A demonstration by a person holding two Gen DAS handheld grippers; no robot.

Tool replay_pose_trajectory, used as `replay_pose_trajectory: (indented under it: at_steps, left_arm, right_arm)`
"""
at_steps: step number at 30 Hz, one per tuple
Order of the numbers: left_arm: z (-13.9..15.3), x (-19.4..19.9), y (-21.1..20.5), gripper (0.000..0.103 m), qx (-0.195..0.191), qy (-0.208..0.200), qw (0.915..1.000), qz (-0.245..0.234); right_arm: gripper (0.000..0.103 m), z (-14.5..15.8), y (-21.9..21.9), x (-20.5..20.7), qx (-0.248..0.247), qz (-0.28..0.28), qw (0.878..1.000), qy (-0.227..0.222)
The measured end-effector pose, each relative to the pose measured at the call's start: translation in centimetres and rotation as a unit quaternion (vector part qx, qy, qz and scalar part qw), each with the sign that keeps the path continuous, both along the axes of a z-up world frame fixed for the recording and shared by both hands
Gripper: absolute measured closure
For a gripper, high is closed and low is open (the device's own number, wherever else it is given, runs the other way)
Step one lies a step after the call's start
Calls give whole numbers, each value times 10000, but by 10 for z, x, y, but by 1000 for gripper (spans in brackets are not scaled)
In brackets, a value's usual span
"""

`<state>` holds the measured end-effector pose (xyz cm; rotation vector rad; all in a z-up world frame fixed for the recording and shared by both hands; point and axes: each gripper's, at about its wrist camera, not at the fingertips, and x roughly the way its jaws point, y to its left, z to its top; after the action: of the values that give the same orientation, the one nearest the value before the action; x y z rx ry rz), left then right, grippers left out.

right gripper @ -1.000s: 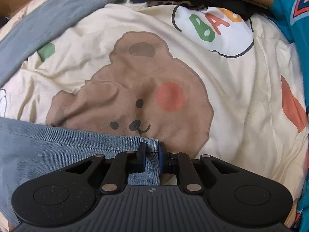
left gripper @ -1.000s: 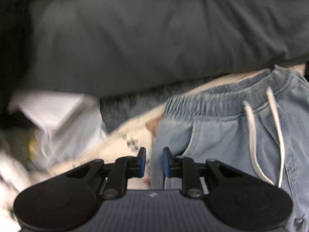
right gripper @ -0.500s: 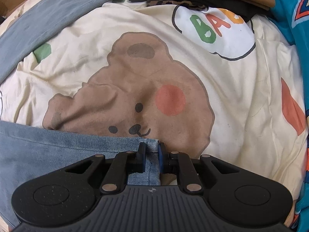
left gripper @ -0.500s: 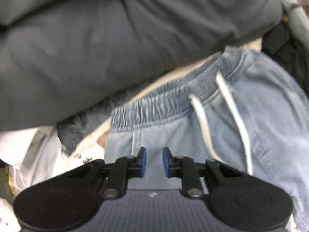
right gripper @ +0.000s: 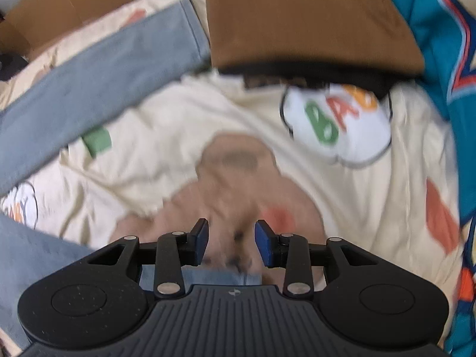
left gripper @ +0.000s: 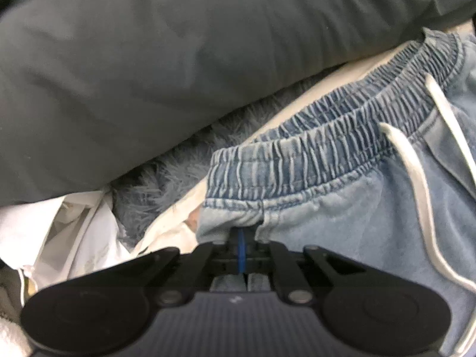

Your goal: Fold clothes

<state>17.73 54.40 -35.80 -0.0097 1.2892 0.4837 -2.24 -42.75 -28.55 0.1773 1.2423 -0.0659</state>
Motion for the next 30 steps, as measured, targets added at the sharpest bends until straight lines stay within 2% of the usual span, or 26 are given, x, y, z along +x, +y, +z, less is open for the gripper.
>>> replay_pose_trajectory:
  at_steps: [5, 8, 15, 19, 23, 25, 30]
  left_arm:
    - [26, 1, 4, 100, 51, -65, 10000, 49]
    - [47, 2, 9, 99, -191, -297, 9993, 136]
    - [96, 9, 8, 97, -350, -852, 9954, 243]
    - [109, 26, -28, 96, -567, -1007, 9930, -228]
    - [108, 42, -78, 94, -922, -1085, 9874, -685]
    - [107, 50, -97, 94, -1255, -1211, 9812, -827]
    - [97, 63, -130, 94, -1489, -1388, 9748, -915]
  right_arm:
    - [61, 4, 4, 16, 50, 9, 9995, -308]
    - [61, 4, 9, 21, 126, 6, 9991, -398]
    - [61, 7, 21, 31, 224, 106, 9980, -590]
    - [61, 6, 27, 45, 323, 127, 9976, -603]
    - [61, 6, 43, 66, 391, 348, 9965, -657]
    - [61, 7, 52, 78, 402, 516, 9954, -697]
    - [61, 9, 69, 105, 342, 811, 9928, -815]
